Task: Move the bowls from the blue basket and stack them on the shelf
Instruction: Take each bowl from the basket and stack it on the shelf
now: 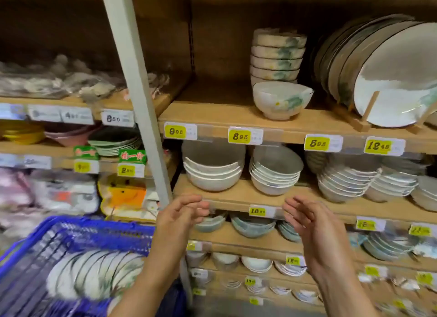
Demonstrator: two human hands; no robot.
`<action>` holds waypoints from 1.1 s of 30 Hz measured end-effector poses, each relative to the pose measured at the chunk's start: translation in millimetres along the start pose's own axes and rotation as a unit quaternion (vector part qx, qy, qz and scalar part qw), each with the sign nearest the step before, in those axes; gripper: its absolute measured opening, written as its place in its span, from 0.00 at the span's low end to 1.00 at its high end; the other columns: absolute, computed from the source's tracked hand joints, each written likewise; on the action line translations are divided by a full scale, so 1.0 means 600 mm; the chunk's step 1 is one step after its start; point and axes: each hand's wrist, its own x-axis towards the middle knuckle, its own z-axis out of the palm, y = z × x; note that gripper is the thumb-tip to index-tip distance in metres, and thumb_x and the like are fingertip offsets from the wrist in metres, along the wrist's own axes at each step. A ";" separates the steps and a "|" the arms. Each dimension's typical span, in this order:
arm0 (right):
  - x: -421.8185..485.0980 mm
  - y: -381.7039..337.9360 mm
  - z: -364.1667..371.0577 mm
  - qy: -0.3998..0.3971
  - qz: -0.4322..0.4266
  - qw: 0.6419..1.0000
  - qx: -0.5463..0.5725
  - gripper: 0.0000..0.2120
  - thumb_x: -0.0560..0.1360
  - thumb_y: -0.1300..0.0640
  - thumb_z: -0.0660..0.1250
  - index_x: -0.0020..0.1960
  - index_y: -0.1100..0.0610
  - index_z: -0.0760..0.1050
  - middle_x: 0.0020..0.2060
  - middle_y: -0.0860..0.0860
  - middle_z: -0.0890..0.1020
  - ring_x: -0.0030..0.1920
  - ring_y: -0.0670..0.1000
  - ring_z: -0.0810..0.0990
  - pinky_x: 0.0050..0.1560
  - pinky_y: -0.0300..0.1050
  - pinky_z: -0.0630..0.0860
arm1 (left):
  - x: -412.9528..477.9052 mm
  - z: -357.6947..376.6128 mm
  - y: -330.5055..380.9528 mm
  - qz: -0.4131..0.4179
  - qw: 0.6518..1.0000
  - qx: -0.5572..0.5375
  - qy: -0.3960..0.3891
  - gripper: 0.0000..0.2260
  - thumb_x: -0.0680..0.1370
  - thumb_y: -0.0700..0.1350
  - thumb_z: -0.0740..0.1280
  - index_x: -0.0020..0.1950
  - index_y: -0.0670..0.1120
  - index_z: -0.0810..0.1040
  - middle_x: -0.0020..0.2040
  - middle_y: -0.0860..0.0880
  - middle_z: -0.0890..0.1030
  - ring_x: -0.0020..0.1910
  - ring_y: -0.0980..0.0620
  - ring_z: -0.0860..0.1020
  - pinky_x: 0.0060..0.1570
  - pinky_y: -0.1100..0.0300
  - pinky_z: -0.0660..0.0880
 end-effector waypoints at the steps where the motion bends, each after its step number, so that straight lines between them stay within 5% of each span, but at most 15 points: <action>1: -0.015 0.022 -0.003 -0.010 0.027 1.000 -0.009 0.09 0.79 0.62 0.60 0.48 0.60 0.79 0.41 0.56 0.86 0.43 0.50 0.85 0.44 0.39 0.80 | -0.025 -0.022 -0.012 -0.014 1.000 0.010 0.016 0.12 0.79 0.30 0.57 0.49 0.40 0.80 0.43 0.43 0.86 0.42 0.50 0.83 0.42 0.65 0.79; 7: -0.120 0.136 0.031 -0.086 0.151 0.982 -0.076 0.08 0.77 0.62 0.63 0.44 0.59 0.80 0.39 0.55 0.86 0.43 0.52 0.83 0.46 0.45 0.77 | -0.141 -0.164 -0.035 -0.075 0.991 0.031 0.106 0.13 0.79 0.32 0.57 0.48 0.42 0.79 0.41 0.47 0.86 0.40 0.51 0.83 0.43 0.61 0.78; 17: -0.248 0.320 0.195 -0.225 0.185 0.940 -0.178 0.08 0.79 0.60 0.63 0.48 0.59 0.81 0.41 0.55 0.87 0.43 0.51 0.86 0.47 0.46 0.79 | -0.210 -0.465 -0.046 -0.118 0.962 -0.006 0.246 0.11 0.79 0.33 0.57 0.49 0.39 0.79 0.41 0.43 0.85 0.38 0.50 0.82 0.37 0.62 0.78; 23: -0.291 0.437 0.284 -0.192 0.192 0.931 -0.245 0.09 0.79 0.62 0.62 0.43 0.59 0.79 0.35 0.53 0.84 0.34 0.49 0.83 0.39 0.42 0.76 | -0.199 -0.628 -0.074 -0.185 0.953 0.071 0.231 0.11 0.81 0.34 0.56 0.46 0.41 0.77 0.40 0.44 0.79 0.35 0.50 0.74 0.37 0.61 0.69; 33: -0.302 0.580 0.331 -0.142 0.203 0.896 -0.369 0.18 0.75 0.67 0.61 0.29 0.54 0.66 0.21 0.47 0.69 0.21 0.43 0.66 0.24 0.37 0.61 | -0.109 -0.763 -0.107 -0.229 0.955 0.126 0.142 0.09 0.80 0.38 0.60 0.45 0.43 0.78 0.39 0.46 0.80 0.35 0.51 0.76 0.36 0.60 0.70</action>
